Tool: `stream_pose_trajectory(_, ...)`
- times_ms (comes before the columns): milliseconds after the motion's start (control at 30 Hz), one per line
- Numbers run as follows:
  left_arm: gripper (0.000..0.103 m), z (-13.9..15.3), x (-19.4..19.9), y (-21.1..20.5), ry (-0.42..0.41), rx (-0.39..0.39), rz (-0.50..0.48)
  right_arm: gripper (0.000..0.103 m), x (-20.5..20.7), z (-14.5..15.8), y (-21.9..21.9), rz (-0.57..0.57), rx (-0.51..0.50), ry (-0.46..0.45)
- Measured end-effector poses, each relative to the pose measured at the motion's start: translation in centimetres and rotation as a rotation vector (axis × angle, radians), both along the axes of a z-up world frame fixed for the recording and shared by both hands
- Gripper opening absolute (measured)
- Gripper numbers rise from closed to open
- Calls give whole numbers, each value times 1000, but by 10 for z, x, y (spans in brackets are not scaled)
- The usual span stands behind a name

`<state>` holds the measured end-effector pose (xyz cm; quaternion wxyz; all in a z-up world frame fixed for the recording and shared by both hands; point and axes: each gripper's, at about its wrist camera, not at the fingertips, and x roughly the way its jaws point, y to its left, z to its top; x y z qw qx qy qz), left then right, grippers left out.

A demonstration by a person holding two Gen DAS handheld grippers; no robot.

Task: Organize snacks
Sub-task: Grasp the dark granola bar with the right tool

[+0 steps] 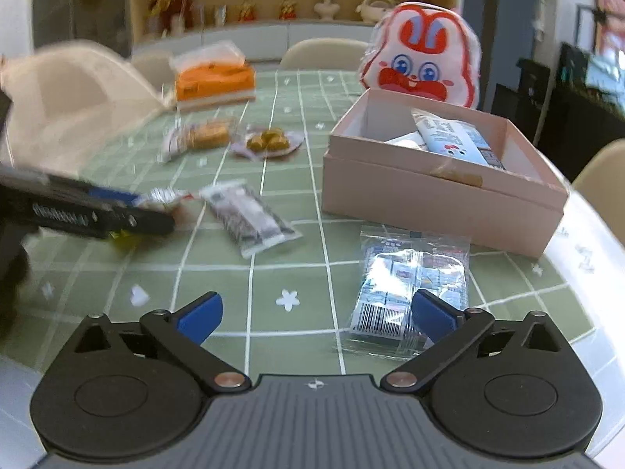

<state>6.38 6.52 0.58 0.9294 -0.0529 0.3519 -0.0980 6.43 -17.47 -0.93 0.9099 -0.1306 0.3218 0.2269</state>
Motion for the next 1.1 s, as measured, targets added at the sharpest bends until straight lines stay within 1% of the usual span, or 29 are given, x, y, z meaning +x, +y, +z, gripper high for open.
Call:
stream_pose_trajectory(33,63,1,-3,1,6,-5,12,102,-1,0,4,13,-21,-6)
stream_pose_trajectory(67,63,2,-8,2,9,-11,23,102,-2,2,6,25,-16,-11)
stream_pose_trajectory(167,62,2,-18,9,2,11,68,102,-2,13,15,73,32,-15)
stream_pose_trajectory(233,62,1,-22,14,-11,20,94,102,1,22,26,96,46,-37)
stream_pose_trajectory(267,62,0,-23,17,-19,14,104,102,4,25,32,104,50,-44)
stream_pose_trajectory(300,62,0,-24,19,-25,4,107,99,9,27,38,108,58,-43)
stream_pose_trajectory(400,62,-3,-28,19,-51,3,108,93,33,24,50,85,89,21)
stream_pose_trajectory(433,62,-3,-28,19,-54,2,108,90,41,21,52,73,97,44)
stream_pose_trajectory(467,62,-3,-29,20,-55,-6,110,87,48,17,53,63,101,69)
stream_pose_trajectory(500,62,-3,-29,22,-57,-21,113,82,54,14,53,55,100,88)
stream_pose_trajectory(533,62,-3,-30,24,-59,-35,116,79,58,11,54,45,100,103)
stream_pose_trajectory(567,62,-3,-30,25,-61,-45,118,78,60,9,53,40,103,112)
stream_pose_trajectory(700,63,-3,-31,22,-65,-33,118,77,55,7,53,39,118,128)
stream_pose_trajectory(800,63,-3,-31,23,-67,-39,119,77,47,10,59,103,128,159)
stream_pose_trajectory(833,63,-3,-31,23,-67,-41,120,76,45,11,62,113,126,155)
stream_pose_trajectory(933,63,-3,-31,23,-67,-39,120,76,45,10,72,102,89,102)
stream_pose_trajectory(1100,63,-3,-31,23,-67,-39,120,76,61,4,85,77,68,95)
